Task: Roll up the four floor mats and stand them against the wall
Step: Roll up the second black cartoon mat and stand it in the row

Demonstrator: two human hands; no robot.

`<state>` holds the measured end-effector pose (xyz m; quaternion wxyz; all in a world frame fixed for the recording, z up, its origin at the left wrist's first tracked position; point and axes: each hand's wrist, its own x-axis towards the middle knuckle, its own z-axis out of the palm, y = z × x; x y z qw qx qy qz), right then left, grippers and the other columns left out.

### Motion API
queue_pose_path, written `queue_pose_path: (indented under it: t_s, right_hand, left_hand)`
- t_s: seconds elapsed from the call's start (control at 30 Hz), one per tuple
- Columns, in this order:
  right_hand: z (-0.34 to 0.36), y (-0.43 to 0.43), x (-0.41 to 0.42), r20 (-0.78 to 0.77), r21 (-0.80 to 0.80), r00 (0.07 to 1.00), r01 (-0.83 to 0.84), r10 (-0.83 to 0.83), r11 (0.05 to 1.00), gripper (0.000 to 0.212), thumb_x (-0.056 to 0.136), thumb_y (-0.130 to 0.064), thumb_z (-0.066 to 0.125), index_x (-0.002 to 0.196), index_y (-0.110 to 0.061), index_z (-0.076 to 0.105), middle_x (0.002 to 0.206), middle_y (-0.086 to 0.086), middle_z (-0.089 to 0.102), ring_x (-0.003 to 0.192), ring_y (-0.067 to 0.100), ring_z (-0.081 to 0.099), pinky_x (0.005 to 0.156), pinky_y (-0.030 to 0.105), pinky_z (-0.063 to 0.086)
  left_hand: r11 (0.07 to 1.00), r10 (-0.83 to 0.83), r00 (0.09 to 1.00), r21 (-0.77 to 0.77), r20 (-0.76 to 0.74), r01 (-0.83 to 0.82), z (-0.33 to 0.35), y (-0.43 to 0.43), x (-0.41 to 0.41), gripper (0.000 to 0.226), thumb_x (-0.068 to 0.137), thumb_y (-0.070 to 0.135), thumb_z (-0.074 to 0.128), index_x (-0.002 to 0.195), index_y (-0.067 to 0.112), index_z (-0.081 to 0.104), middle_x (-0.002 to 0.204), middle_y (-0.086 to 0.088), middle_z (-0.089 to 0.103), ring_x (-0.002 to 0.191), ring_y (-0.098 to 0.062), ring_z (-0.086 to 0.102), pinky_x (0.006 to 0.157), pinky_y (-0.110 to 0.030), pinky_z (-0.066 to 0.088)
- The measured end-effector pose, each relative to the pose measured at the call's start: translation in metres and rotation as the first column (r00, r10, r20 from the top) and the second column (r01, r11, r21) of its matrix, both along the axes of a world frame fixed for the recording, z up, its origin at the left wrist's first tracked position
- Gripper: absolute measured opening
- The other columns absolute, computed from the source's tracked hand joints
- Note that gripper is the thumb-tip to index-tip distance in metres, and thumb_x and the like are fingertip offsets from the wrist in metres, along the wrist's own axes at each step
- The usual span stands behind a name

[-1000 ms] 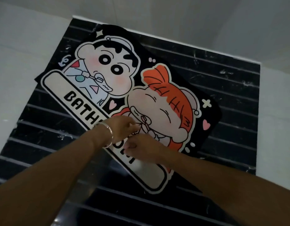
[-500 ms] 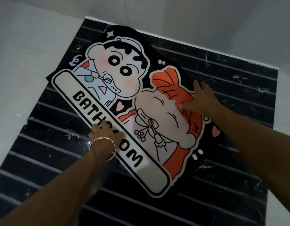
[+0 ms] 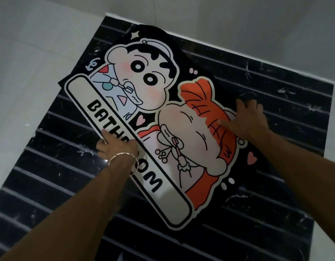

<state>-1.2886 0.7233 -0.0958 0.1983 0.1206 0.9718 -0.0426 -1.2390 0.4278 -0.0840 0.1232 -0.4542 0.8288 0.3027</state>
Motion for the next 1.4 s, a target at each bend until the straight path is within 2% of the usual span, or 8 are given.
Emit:
queue_pose_path:
  t_s: [0.23,0.43,0.57,0.9,1.03,1.17,1.27,1.4]
  right_hand:
    - [0.005,-0.012,0.0,-0.066,-0.169,0.995,-0.079,0.068,0.982,0.058,0.094,-0.017,0.044,0.146,-0.007,0.021,0.118,0.027,0.056,0.1,0.04,0.058,0.087,0.047,0.048]
    - [0.038,-0.059,0.012,0.039,-0.433,0.995,-0.07,0.096,0.899,0.073,0.095,-0.023,0.044,0.152,-0.027,-0.002,0.102,0.012,0.057,0.08,0.023,0.058,0.079,0.035,0.046]
    - [0.049,-0.091,0.036,0.098,-0.619,0.991,-0.013,0.094,0.785,0.074,0.096,-0.024,0.044,0.15,-0.033,-0.005,0.08,0.007,0.061,0.06,0.015,0.06,0.059,0.03,0.054]
    - [0.07,-0.124,0.08,-0.053,-0.928,0.998,-0.037,-0.034,0.371,0.071,0.094,-0.011,0.04,0.147,-0.047,0.009,0.083,0.016,0.066,0.069,0.034,0.064,0.061,0.049,0.057]
    - [0.081,-0.124,0.089,-0.064,-0.953,0.997,-0.049,-0.038,0.298,0.076,0.094,-0.004,0.039,0.144,-0.051,0.006,0.085,0.016,0.065,0.066,0.024,0.063,0.06,0.036,0.06]
    - [0.085,-0.128,0.089,-0.091,-0.978,0.991,-0.07,-0.099,0.198,0.078,0.092,0.005,0.038,0.142,-0.047,0.008,0.097,-0.008,0.061,0.085,0.009,0.064,0.062,0.014,0.053]
    - [0.094,-0.132,0.083,-0.125,-0.98,0.987,-0.106,-0.105,0.168,0.077,0.09,0.008,0.041,0.15,-0.03,0.011,0.121,-0.021,0.051,0.112,0.005,0.056,0.086,0.012,0.049]
    - [0.091,-0.129,0.07,-0.136,-0.975,0.987,-0.119,-0.082,0.187,0.077,0.09,0.005,0.044,0.151,-0.029,0.013,0.151,-0.012,0.031,0.127,-0.007,0.042,0.104,0.014,0.037]
  left_hand:
    - [0.944,0.293,0.943,0.206,-0.156,-0.259,0.003,-0.012,-0.012,0.054,0.09,0.019,0.059,0.137,0.005,0.035,0.132,-0.02,0.051,0.116,-0.035,0.054,0.098,-0.043,0.046]
    - [0.951,-0.307,0.886,-0.08,-0.347,0.298,0.02,0.031,-0.007,0.043,0.096,0.009,0.042,0.138,0.018,0.041,0.117,-0.013,0.052,0.105,-0.026,0.053,0.096,-0.035,0.04]
    - [0.906,-0.414,0.823,-0.093,-0.388,0.412,0.024,0.054,-0.004,0.052,0.096,0.01,0.038,0.141,0.035,0.037,0.121,-0.006,0.061,0.109,-0.026,0.058,0.095,-0.044,0.047]
    - [0.828,-0.3,0.626,0.129,-0.72,0.546,0.055,0.073,-0.015,0.046,0.097,0.001,0.039,0.137,0.024,0.046,0.113,0.022,0.053,0.099,0.017,0.052,0.091,-0.003,0.037]
    - [0.802,-0.34,0.575,0.09,-0.744,0.591,0.073,0.075,-0.013,0.046,0.096,-0.001,0.038,0.138,0.015,0.045,0.101,0.022,0.05,0.083,0.031,0.047,0.078,0.007,0.035]
    - [0.798,-0.4,0.547,0.014,-0.735,0.602,0.089,0.074,-0.024,0.045,0.096,0.0,0.038,0.137,0.015,0.047,0.1,0.012,0.053,0.081,0.019,0.048,0.075,0.008,0.034]
    - [0.754,-0.477,0.473,-0.068,-0.741,0.653,0.107,0.065,-0.036,0.043,0.094,0.005,0.038,0.134,0.016,0.052,0.111,0.005,0.062,0.095,0.003,0.055,0.087,-0.004,0.043]
    - [0.716,-0.465,0.432,-0.041,-0.773,0.697,0.11,0.05,-0.059,0.035,0.096,0.003,0.04,0.124,0.01,0.06,0.109,-0.001,0.065,0.101,-0.009,0.06,0.092,-0.022,0.051]
